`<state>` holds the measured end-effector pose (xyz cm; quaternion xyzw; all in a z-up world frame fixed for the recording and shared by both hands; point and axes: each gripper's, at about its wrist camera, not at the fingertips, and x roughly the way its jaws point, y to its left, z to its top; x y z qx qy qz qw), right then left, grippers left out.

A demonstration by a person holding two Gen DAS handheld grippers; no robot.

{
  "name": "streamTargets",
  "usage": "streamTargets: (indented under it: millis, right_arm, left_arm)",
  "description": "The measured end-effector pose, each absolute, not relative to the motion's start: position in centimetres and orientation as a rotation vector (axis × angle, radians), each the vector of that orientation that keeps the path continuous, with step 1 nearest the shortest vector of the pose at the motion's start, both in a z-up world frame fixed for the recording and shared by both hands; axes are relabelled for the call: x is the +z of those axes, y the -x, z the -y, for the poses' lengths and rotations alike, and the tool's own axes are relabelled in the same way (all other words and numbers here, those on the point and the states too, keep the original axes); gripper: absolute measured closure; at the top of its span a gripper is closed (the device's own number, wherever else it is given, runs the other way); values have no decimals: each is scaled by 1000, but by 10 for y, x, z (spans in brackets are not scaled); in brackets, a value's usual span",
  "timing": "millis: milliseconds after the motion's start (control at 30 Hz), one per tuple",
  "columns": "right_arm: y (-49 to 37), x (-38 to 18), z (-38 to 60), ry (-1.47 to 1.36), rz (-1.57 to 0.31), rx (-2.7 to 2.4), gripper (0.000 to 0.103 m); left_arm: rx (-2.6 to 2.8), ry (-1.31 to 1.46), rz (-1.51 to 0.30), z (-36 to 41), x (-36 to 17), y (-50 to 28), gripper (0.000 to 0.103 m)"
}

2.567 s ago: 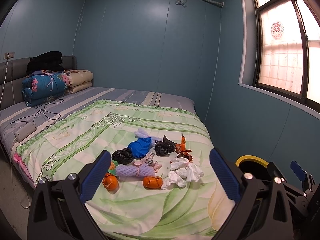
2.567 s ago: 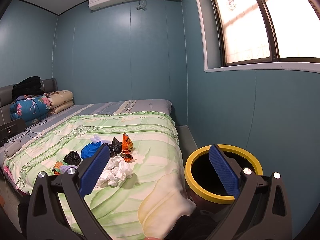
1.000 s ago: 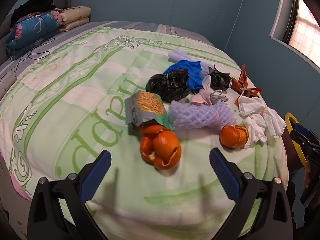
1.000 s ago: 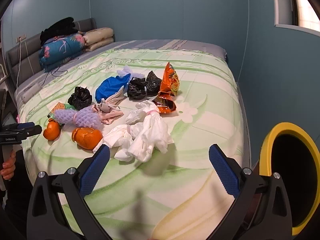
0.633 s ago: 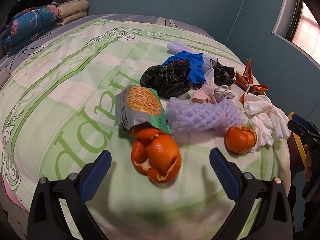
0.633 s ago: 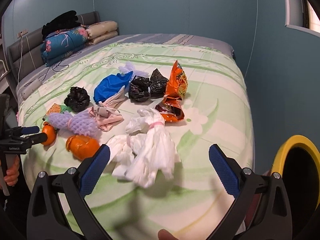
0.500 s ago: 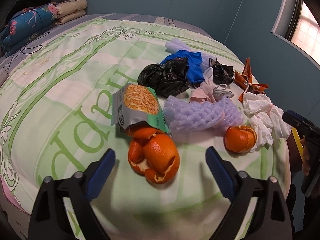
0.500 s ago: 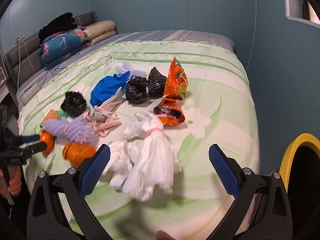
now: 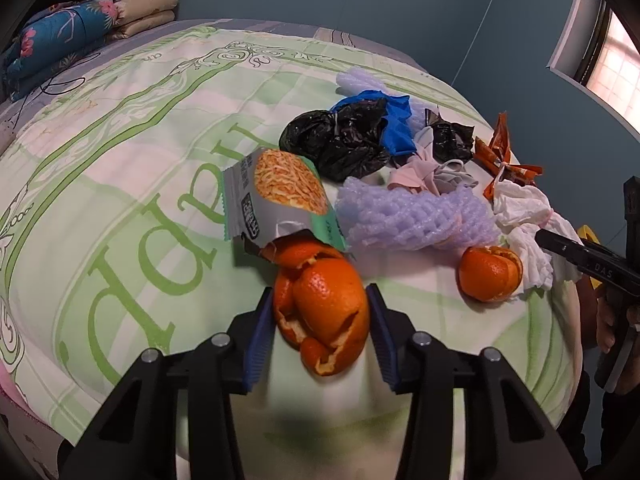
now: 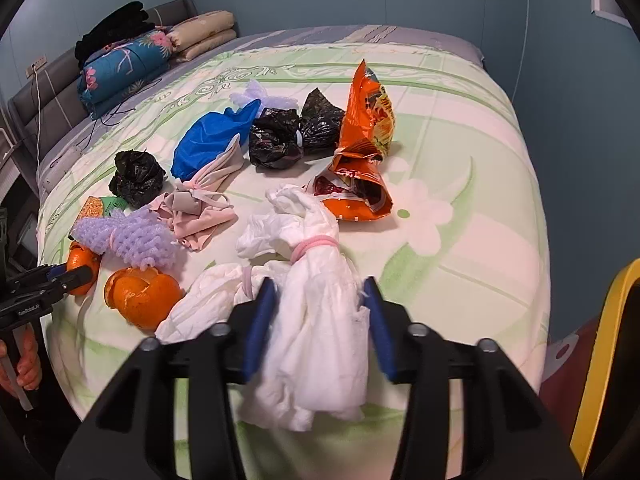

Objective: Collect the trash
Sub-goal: 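Grasp the orange peel with the left tool while the right tool grasps white tissues, then carry the orange peel and white tissues over the yellow-rimmed bin with both tools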

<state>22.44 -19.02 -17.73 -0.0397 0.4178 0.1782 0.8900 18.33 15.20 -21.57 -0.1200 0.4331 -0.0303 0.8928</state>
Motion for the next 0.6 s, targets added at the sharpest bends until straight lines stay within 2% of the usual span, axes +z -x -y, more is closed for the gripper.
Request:
streamTargets:
  millis: [33,233,600]
  right_arm:
    - [-223,-177,190,79,-866,375,76]
    - [-208,-160,195,61,-817,375,86]
    - [-184,-121,218,-62,-756,448,87]
  left_arm:
    - [-65,250,-897,-152,-215,-182,62]
    - [-82,267,-885,-152,-209,-171,63]
    - [-92,264,-820,-150,-179,-142,63]
